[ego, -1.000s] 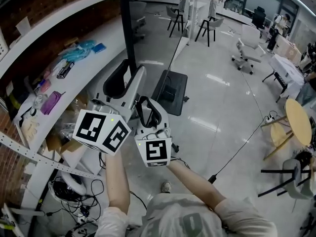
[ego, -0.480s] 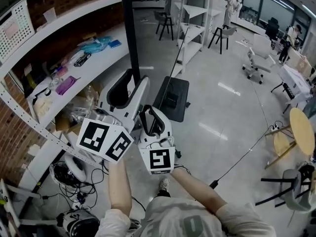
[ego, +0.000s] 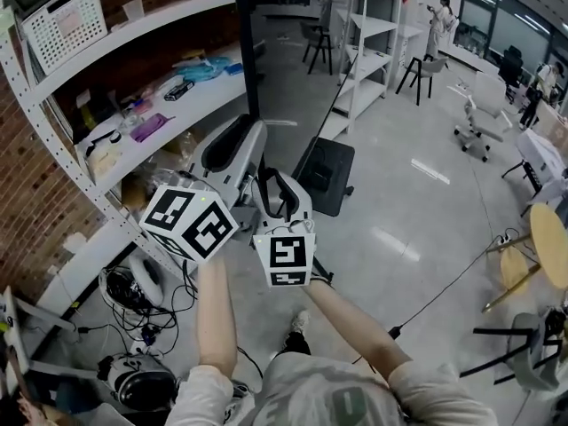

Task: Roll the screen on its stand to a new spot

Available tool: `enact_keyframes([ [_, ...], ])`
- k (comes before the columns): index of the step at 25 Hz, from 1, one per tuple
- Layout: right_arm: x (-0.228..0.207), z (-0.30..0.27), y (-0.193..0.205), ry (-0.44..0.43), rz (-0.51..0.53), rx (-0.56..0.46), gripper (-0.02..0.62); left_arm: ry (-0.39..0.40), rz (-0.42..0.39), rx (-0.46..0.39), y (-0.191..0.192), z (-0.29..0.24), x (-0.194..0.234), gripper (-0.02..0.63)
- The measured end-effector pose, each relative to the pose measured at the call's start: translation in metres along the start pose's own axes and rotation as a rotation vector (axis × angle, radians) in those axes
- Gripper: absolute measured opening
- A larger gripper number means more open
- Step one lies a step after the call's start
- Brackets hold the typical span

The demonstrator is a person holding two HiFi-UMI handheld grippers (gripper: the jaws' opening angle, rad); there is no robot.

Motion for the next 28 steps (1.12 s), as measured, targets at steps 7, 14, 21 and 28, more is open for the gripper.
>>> enact_keyframes([
  [7, 0.005, -0.009, -0.001, -0.003, 0.010, 0.039, 0.149, -0.225, -0.173, 0.131, -0.003, 0.012, 0.000, 0.169],
  [14, 0.005, -0.009, 0.003, -0.017, 0.005, 0.020, 0.149, -0.133, -0.046, 0.228, 0.017, -0.011, 0.015, 0.295],
  [21, 0.008, -0.010, 0.003, -0.030, 0.002, 0.001, 0.149, -0.201, -0.132, 0.281, 0.016, -0.023, 0.027, 0.189],
  [28, 0.022, 0.008, -0.004, -0.081, -0.020, -0.001, 0.084, -0.220, -0.140, 0.246, 0.009, -0.008, 0.026, 0.175],
])
Point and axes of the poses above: the fingertips, and each gripper's own axes: z backward along the fingers, x to its left, y out of its underside, the point moved 6 cm from there along z, backward along the fingers, and after that the axes turned 12 degrees about y, right-handed, at the moved point
